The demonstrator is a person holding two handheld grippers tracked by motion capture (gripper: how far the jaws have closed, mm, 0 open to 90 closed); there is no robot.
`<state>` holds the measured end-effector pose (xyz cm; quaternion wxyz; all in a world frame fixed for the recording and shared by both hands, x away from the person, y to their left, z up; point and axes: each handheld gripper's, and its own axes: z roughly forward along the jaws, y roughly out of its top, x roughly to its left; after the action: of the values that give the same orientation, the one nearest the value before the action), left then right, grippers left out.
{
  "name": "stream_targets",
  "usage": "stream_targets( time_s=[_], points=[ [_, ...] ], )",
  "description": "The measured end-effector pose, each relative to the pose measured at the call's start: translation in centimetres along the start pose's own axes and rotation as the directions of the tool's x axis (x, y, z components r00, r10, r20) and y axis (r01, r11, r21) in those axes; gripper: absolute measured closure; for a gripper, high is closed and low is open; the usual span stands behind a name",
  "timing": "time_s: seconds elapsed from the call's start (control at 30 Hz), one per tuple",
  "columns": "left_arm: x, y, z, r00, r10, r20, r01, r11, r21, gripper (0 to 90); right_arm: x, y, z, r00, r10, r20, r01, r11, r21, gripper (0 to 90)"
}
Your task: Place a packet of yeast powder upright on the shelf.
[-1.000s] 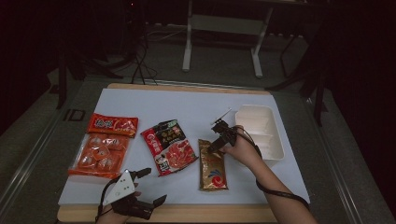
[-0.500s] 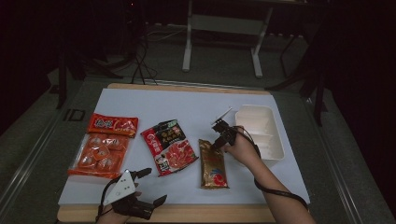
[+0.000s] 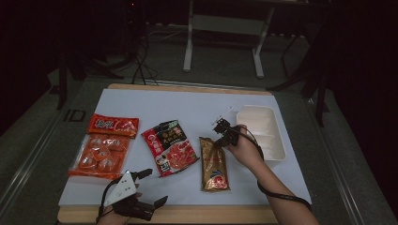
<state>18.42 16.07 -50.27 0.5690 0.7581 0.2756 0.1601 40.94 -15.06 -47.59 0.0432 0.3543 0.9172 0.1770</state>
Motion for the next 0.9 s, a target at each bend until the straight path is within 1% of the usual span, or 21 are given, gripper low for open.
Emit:
stream_targets(
  time_s=[0.03, 0.1, 0.2, 0.37, 0.4, 0.43, 0.47, 0.5, 0.53, 0.57, 0.63, 0.67, 0.73, 0.8, 0.9],
  points=[
    [0.0, 0.0, 0.0, 1.0, 0.0, 0.0, 0.0, 1.0, -0.001, 3.0, 0.1, 0.0, -0.3, 1.0, -0.008, 0.003, 0.009, 1.0, -0.007, 89.4],
    [0.0, 0.0, 0.0, 1.0, 0.0, 0.0, 0.0, 1.0, -0.002, 2.9, 0.2, -0.1, -0.9, 1.0, -0.009, -0.004, 0.008, 1.0, -0.029, 89.5],
    [0.0, 0.0, 0.0, 1.0, 0.0, -0.001, 0.0, 1.0, 0.0, 2.9, 0.5, -0.3, -2.0, 0.9997, -0.024, -0.008, 0.023, 0.997, -0.071, 89.7],
    [0.0, 0.0, 0.0, 1.0, 0.001, -0.001, -0.001, 1.0, 0.0, 3.0, 1.5, -0.6, -3.9, 0.998, -0.063, -0.005, 0.062, 0.991, -0.122, 89.8],
    [0.0, 0.0, 0.0, 1.0, 0.001, -0.002, -0.001, 1.0, -0.001, 2.9, 1.7, -0.6, -4.3, 0.9976, -0.069, -0.004, 0.068, 0.988, -0.14, 89.8],
    [0.0, 0.0, 0.0, 1.0, 0.001, -0.002, -0.001, 1.0, 0.0, 2.9, 1.9, -0.7, -4.7, 0.997, -0.077, -0.008, 0.075, 0.986, -0.147, 89.8],
    [0.0, 0.0, 0.0, 1.0, 0.001, -0.002, -0.001, 1.0, 0.0, 3.0, 1.9, -0.7, -4.7, 0.997, -0.077, -0.008, 0.075, 0.986, -0.147, 89.8],
    [0.0, 0.0, 0.0, 1.0, -0.003, -0.003, 0.003, 1.0, -0.003, 3.0, 2.1, -0.8, -5.1, 0.9963, -0.086, -0.01, 0.083, 0.983, -0.164, 89.8],
    [0.0, 0.0, 0.0, 1.0, -0.003, -0.002, 0.003, 1.0, -0.003, 2.9, 2.5, -1.0, -6.2, 0.9943, -0.106, -0.014, 0.101, 0.975, -0.197, 89.8],
    [0.0, 0.0, 0.0, 1.0, 0.0, -0.002, 0.0, 1.0, -0.002, 2.9, 2.5, -1.0, -6.2, 0.9943, -0.106, -0.014, 0.101, 0.975, -0.197, 89.8],
    [0.0, 0.0, 0.0, 1.0, 0.001, -0.001, -0.001, 1.0, 0.001, 3.0, 2.7, -1.2, -6.9, 0.9921, -0.125, -0.013, 0.119, 0.969, -0.216, 89.8],
    [-0.1, 0.0, 0.1, 1.0, 0.001, 0.0, -0.001, 1.0, 0.002, 3.0, 2.8, -1.3, -7.2, 0.9919, -0.127, -0.012, 0.12, 0.965, -0.233, 89.9],
    [-0.1, 0.0, 0.0, 1.0, 0.001, 0.0, -0.001, 1.0, 0.0, 3.0, 3.0, -1.6, -7.8, 0.9906, -0.135, -0.018, 0.127, 0.96, -0.25, 89.9],
    [0.0, 0.0, 0.0, 1.0, -0.001, -0.002, 0.001, 1.0, 0.001, 2.9, 3.0, -1.8, -8.4, 0.9899, -0.141, -0.015, 0.132, 0.953, -0.272, 90.0],
    [0.0, 0.0, 0.1, 1.0, -0.001, -0.001, 0.001, 1.0, 0.001, 2.9, 3.0, -2.1, -9.2, 0.988, -0.154, -0.015, 0.142, 0.942, -0.305, 90.0]
  ],
)
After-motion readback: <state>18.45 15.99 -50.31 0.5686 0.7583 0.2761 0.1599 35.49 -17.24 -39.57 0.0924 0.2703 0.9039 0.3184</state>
